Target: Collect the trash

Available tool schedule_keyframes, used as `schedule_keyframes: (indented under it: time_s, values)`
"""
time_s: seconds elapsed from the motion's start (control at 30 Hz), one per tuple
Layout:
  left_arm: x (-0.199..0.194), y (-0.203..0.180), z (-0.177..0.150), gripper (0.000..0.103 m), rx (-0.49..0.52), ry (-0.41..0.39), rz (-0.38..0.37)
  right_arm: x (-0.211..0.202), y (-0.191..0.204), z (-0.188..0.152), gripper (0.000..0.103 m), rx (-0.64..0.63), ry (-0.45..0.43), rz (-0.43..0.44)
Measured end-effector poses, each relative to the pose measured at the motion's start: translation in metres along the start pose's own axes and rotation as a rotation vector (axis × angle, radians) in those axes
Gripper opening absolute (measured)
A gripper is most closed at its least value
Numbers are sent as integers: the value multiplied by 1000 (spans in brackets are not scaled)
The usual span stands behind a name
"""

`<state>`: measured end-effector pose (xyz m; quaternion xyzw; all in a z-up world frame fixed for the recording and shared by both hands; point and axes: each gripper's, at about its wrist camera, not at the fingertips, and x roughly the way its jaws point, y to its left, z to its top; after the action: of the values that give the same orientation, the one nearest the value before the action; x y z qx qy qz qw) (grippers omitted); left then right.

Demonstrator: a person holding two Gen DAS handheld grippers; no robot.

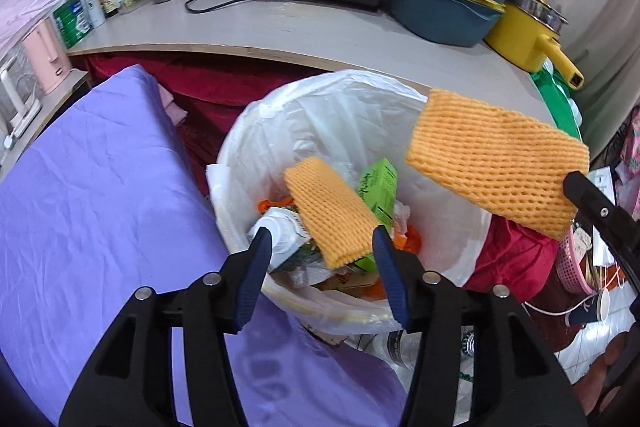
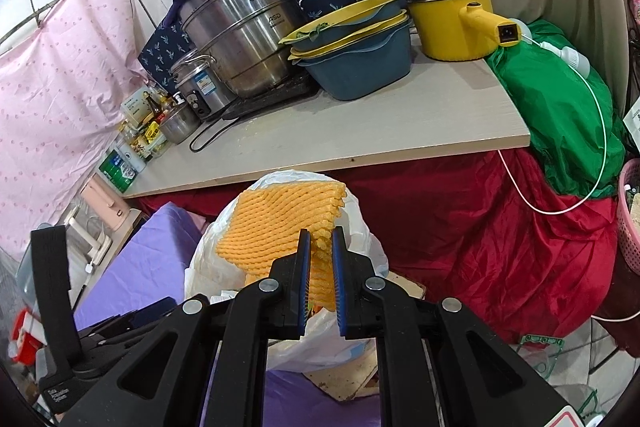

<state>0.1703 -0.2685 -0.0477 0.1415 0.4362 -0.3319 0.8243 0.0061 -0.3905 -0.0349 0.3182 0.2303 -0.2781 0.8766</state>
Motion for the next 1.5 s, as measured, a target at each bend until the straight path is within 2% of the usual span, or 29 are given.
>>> schedule_keyframes:
  time_s: [0.2, 0.37, 0.43, 0.63, 0.77, 1.03, 1.1, 1.23, 1.5]
  values:
    - [-10, 20, -5, 53, -46, -21, 57, 22, 17, 1, 11, -29, 31, 21]
    - [-17, 32, -9, 58, -84, -35, 85, 45, 36, -1, 17, -68, 63, 38]
    - [-20, 36, -11, 59, -95, -36, 95, 48, 41, -3, 25, -69, 67, 37]
    - [-29, 47, -18, 64, -124, -44, 123, 34, 50, -12, 37, -89, 65, 49]
    - [-37, 48, -24, 65, -132, -49, 134, 19, 56, -18, 49, -116, 59, 53]
    - [-61, 48, -36, 73, -142, -78, 163, -6, 66, -24, 60, -151, 59, 66]
    - [-67, 49, -40, 80, -145, -83, 175, -12, 70, -27, 63, -170, 52, 64]
    - [-78, 53, -47, 87, -155, -104, 204, -23, 75, -32, 69, -192, 46, 62]
    - [-89, 63, -60, 88, -166, -103, 232, -37, 86, -41, 78, -257, 44, 42]
